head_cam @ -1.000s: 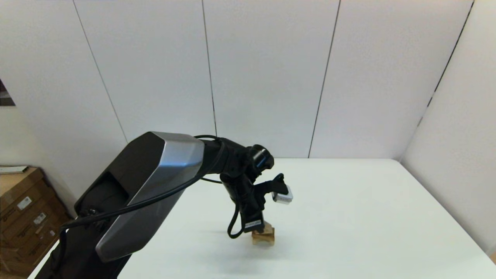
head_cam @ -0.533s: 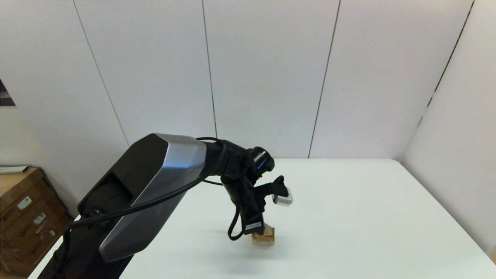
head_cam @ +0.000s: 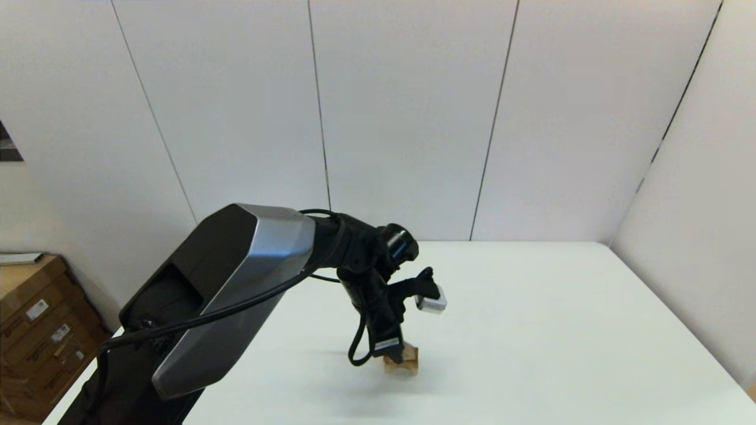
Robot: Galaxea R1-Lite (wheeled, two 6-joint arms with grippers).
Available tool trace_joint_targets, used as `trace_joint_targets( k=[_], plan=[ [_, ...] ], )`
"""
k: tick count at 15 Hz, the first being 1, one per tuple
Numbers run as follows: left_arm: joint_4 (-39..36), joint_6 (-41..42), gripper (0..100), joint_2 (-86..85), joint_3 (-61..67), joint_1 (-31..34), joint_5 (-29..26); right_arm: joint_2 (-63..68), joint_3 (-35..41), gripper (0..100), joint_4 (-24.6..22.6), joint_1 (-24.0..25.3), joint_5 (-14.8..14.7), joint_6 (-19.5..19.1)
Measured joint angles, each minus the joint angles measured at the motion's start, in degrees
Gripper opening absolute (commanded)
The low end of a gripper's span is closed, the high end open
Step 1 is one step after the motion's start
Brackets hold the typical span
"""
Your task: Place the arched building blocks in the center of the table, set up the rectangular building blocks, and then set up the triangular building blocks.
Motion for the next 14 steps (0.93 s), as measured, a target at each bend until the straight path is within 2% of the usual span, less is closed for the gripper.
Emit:
trace_joint_targets(
  k=[9,14],
  plan=[
    [-2.8,-0.8,100,-4.6,-0.2,1.1,-0.3,0.0,0.0,100,0.0,0.0,0.0,0.0],
    [2.7,-4.7,100,-18.2,0.1,4.1,-0.4,0.0,0.0,100,0.0,0.0,0.0,0.0]
  ],
)
